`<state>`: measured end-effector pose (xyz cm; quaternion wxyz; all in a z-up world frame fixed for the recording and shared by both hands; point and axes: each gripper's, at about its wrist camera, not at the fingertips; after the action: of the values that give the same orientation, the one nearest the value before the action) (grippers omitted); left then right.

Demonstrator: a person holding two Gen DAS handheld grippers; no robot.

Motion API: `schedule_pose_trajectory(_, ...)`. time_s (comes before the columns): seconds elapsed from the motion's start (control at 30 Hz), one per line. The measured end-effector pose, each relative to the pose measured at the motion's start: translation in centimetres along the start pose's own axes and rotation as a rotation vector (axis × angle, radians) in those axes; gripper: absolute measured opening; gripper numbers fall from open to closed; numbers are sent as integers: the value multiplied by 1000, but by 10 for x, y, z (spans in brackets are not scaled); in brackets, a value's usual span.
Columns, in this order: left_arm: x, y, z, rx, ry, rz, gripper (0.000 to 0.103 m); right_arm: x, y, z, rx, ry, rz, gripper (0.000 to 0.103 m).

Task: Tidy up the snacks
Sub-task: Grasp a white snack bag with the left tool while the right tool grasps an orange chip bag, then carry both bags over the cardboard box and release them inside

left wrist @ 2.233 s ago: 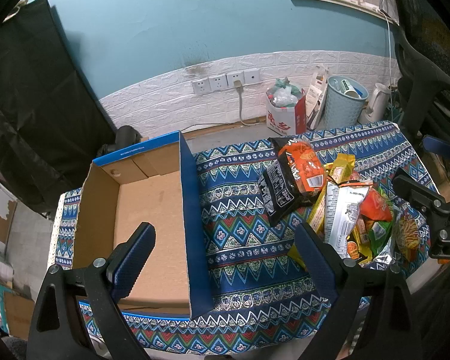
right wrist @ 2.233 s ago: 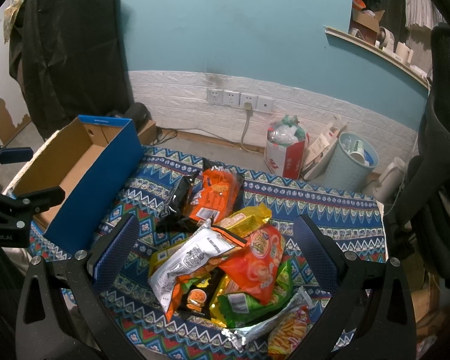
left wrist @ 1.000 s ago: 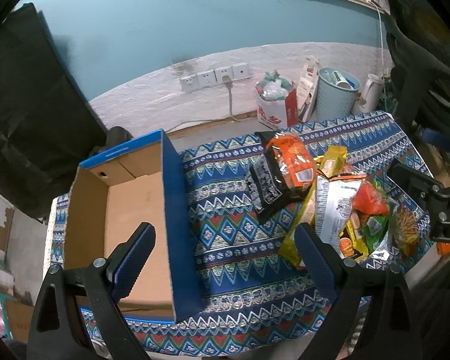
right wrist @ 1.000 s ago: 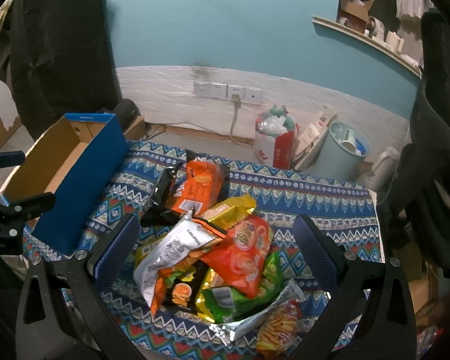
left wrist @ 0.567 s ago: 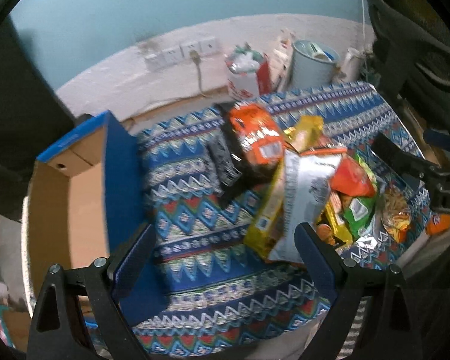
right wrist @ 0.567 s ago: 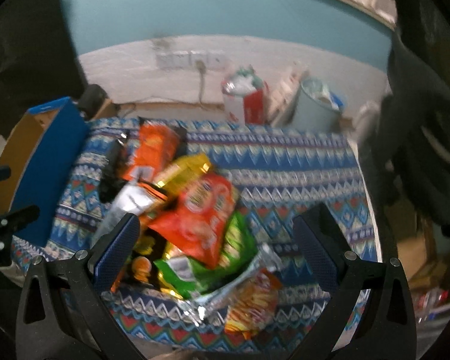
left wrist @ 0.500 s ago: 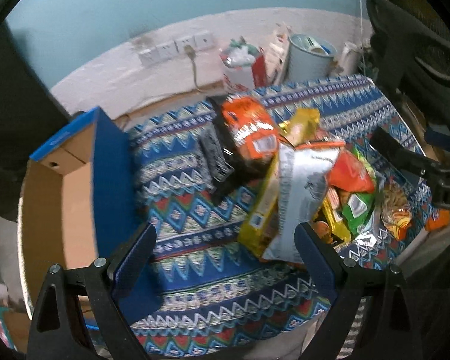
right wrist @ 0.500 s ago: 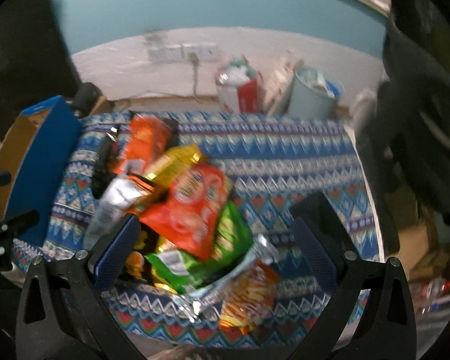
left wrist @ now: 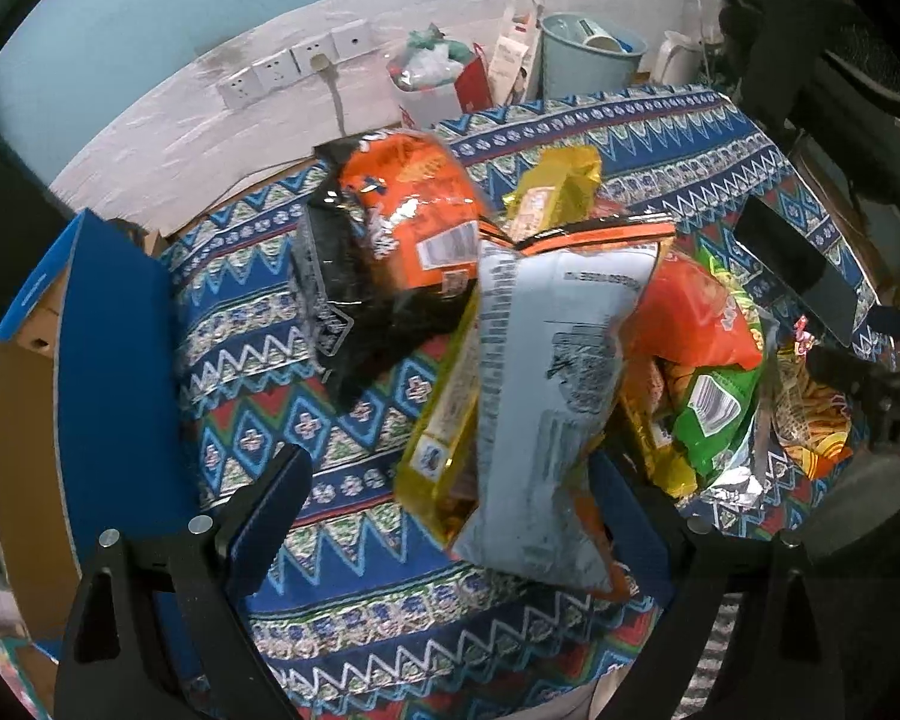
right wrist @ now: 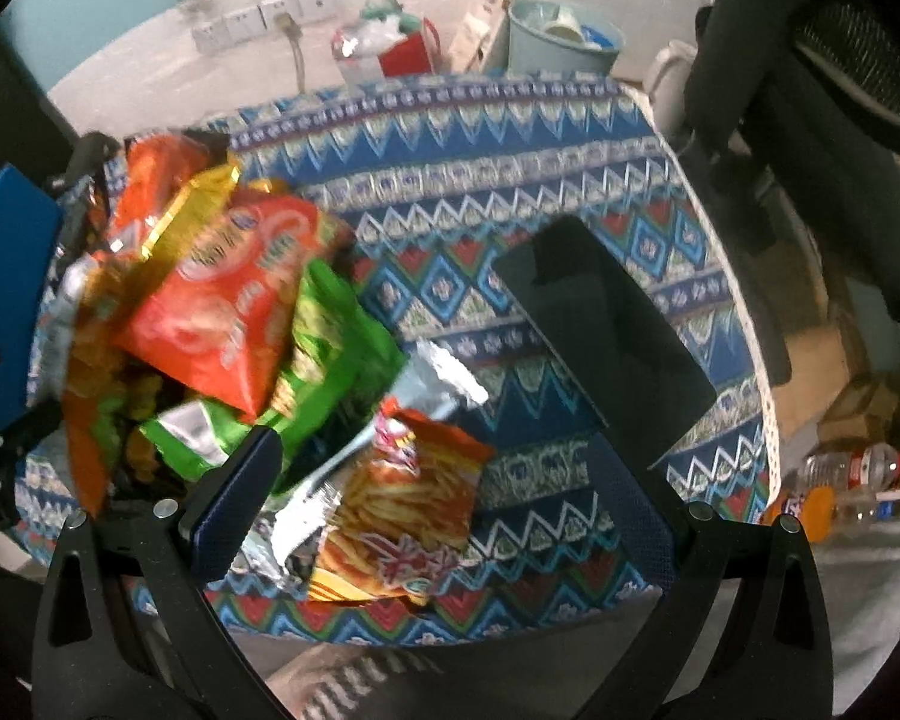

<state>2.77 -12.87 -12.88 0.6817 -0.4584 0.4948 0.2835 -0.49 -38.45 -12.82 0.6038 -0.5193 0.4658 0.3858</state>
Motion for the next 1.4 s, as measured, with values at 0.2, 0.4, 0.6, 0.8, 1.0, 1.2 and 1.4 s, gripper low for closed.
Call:
schedule_pose_trajectory(0.2,14,-4,-12,30,4,10,95,24,8,-2,-13,19,75,100)
schedule_pose_trajectory(0.4,28,-5,-13,35,42,36,67,42,11,-4,3,-39,133,84)
schedule_pose_trajectory(0.6,22,-1,-13,30,125,15,36,47,9,-12,44,-105,134,48)
schedule_pose_trajectory(0.8,9,2,-10,24,125,-19,33,37,7,-11,24,-86,89,39)
schedule_pose_trajectory(1.0,-9,2,4,-5,129,-61,33,13,3,1,-30,-53,4,39)
schedule_pose_trajectory(1.2,-30,5,16,-17,113,-109,32,-13,-7,9,-51,-63,-99,38)
schedule_pose_trajectory(1.4,-48,8,32,-27,75,-159,32,-37,-21,34,-106,-87,-192,38)
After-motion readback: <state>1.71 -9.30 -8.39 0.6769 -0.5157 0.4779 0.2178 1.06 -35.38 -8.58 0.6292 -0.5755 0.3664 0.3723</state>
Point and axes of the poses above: each gripper's, at about its wrist camera, not at the fingertips, and x roughly the way its jaws point, z to its left, y to its underside, and after that the axes turned 2 degrees about -x, right-handed
